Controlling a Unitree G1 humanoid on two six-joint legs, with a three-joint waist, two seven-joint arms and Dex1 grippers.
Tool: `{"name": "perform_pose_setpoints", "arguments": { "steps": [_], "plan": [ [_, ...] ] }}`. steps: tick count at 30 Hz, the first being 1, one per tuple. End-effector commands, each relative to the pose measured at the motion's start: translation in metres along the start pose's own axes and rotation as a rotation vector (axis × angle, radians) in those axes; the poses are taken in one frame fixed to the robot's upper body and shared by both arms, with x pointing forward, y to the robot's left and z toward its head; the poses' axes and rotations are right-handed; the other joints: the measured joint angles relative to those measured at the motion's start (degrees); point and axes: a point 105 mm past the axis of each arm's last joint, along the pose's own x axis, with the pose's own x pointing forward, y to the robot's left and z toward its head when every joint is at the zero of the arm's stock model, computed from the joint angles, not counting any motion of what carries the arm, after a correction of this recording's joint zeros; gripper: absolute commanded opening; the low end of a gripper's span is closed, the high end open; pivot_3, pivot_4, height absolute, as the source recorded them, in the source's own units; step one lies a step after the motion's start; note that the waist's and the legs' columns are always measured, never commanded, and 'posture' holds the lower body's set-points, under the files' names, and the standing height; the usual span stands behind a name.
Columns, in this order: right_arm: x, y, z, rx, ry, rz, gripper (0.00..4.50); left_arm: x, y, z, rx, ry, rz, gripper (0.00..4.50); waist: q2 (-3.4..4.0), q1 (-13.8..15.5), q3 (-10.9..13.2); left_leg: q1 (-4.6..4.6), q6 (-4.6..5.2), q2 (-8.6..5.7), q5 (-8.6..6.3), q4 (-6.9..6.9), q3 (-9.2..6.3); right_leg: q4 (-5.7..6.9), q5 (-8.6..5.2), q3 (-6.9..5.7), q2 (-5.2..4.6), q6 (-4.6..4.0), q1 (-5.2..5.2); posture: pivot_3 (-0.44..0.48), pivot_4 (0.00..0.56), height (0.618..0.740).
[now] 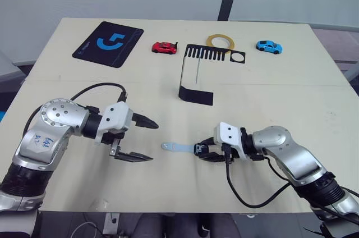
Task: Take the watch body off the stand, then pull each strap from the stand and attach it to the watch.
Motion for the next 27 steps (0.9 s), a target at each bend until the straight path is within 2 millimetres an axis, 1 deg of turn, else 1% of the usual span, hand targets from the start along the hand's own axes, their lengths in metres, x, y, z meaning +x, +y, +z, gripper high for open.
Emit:
{"name": "perform_pose_setpoints", "arguments": {
  "steps": [1, 2, 3, 4, 6, 8, 11, 13, 14, 16, 19, 21, 25, 27],
  "plan": [
    [-0.014, -0.005, 0.004, -0.016, 0.007, -0.026, 3.76, 0.001, -0.001, 0.007, 0.042, -0.002, -0.009, 4.5, 0.0, 0.06, 0.0, 0.0, 0.0, 0.0, 0.0, 0.0, 0.0, 0.0, 0.0, 0.0, -0.01, 0.0, 0.0, 0.0, 0.15, 0.732],
    [-0.017, -0.005, 0.005, -0.017, 0.005, -0.033, 4.17, 0.0, -0.002, 0.006, 0.036, -0.003, -0.01, 4.5, 0.0, 0.09, 0.0, 0.0, 0.0, 0.0, 0.0, 0.0, 0.0, 0.0, 0.0, 0.01, -0.01, 0.0, 0.0, 0.0, 0.15, 0.732],
    [-0.023, -0.005, 0.007, -0.013, -0.003, -0.045, 4.46, -0.001, -0.003, 0.005, 0.025, -0.003, -0.006, 4.5, 0.0, 0.1, 0.0, 0.0, 0.0, 0.0, 0.0, 0.0, -0.01, 0.0, 0.0, 0.01, -0.01, 0.0, 0.0, 0.0, 0.15, 0.732],
    [-0.026, -0.004, 0.008, -0.009, -0.008, -0.053, 4.46, -0.001, -0.003, 0.004, 0.018, -0.004, -0.004, 4.5, 0.0, 0.12, 0.0, 0.0, 0.0, 0.0, 0.0, 0.0, -0.01, 0.0, 0.0, 0.0, -0.01, 0.0, 0.0, 0.0, 0.15, 0.732],
    [-0.042, -0.003, 0.011, 0.004, -0.035, -0.092, 4.46, -0.007, -0.005, 0.001, -0.025, -0.014, 0.022, 4.5, 0.0, 0.11, 0.0, 0.0, 0.0, 0.01, 0.0, 0.0, -0.01, 0.0, 0.0, 0.0, -0.02, 0.0, 0.0, 0.0, 0.15, 0.732],
    [-0.064, 0.001, 0.011, 0.045, -0.072, -0.147, 4.46, -0.017, -0.006, -0.007, -0.081, -0.014, 0.073, 4.5, 0.0, 0.13, 0.0, 0.0, -0.01, 0.02, -0.01, -0.02, -0.01, 0.0, 0.0, -0.01, -0.01, 0.0, 0.0, 0.0, 0.15, 0.732],
    [-0.092, 0.009, 0.009, 0.097, -0.094, -0.209, 4.46, -0.031, -0.01, -0.016, -0.143, -0.009, 0.137, 4.5, 0.0, 0.18, 0.0, 0.0, -0.02, 0.04, -0.01, -0.02, -0.01, -0.02, 0.0, -0.01, -0.01, 0.0, 0.0, 0.0, 0.15, 0.732],
    [-0.111, 0.016, 0.004, 0.135, -0.081, -0.257, 4.46, -0.046, -0.011, -0.023, -0.195, 0.002, 0.195, 4.5, 0.0, 0.25, 0.0, 0.03, -0.02, 0.05, -0.01, -0.02, 0.0, -0.02, 0.0, 0.01, -0.02, 0.0, 0.02, 0.0, 0.15, 0.732],
    [-0.117, 0.019, 0.002, 0.146, -0.075, -0.271, 4.46, -0.05, -0.012, -0.025, -0.21, 0.005, 0.212, 4.5, 0.0, 0.24, 0.0, 0.03, -0.01, 0.05, -0.02, -0.02, 0.0, -0.04, 0.0, 0.03, -0.02, 0.0, 0.03, 0.0, 0.15, 0.732],
    [-0.136, 0.024, -0.006, 0.188, -0.052, -0.33, 4.46, -0.067, -0.011, -0.031, -0.256, 0.02, 0.286, 4.5, 0.0, 0.25, 0.0, 0.15, -0.02, 0.06, -0.03, -0.04, 0.01, -0.03, -0.01, 0.06, -0.02, -0.01, 0.11, 0.0, 0.15, 0.732],
    [-0.158, 0.031, -0.015, 0.234, -0.025, -0.407, 4.46, -0.092, -0.011, -0.04, -0.307, 0.047, 0.387, 4.5, 0.0, 0.24, 0.0, 0.18, -0.03, 0.07, -0.05, -0.06, 0.02, -0.01, -0.01, 0.09, -0.02, -0.02, 0.11, 0.0, 0.15, 0.732],
    [-0.169, 0.037, -0.018, 0.259, -0.016, -0.44, 4.46, -0.105, -0.014, -0.045, -0.337, 0.06, 0.422, 4.5, 0.0, 0.19, 0.0, 0.2, -0.03, 0.07, -0.06, -0.08, 0.06, -0.02, -0.01, 0.11, -0.01, -0.02, 0.1, 0.0, 0.15, 0.732],
    [-0.18, 0.046, -0.023, 0.284, 0.008, -0.49, 4.46, -0.116, -0.021, -0.052, -0.346, 0.104, 0.455, 4.5, 0.01, 0.14, 0.0, 0.24, -0.06, 0.1, -0.08, -0.11, 0.08, -0.02, -0.03, 0.14, -0.02, -0.06, 0.1, 0.0, 0.15, 0.732],
    [-0.184, 0.047, -0.022, 0.293, 0.0, -0.517, 4.46, -0.118, -0.021, -0.053, -0.345, 0.104, 0.466, 4.5, 0.01, 0.14, 0.0, 0.25, -0.09, 0.12, -0.09, -0.11, 0.08, 0.0, -0.05, 0.12, -0.01, -0.09, 0.09, 0.0, 0.15, 0.732]
  ]
}}
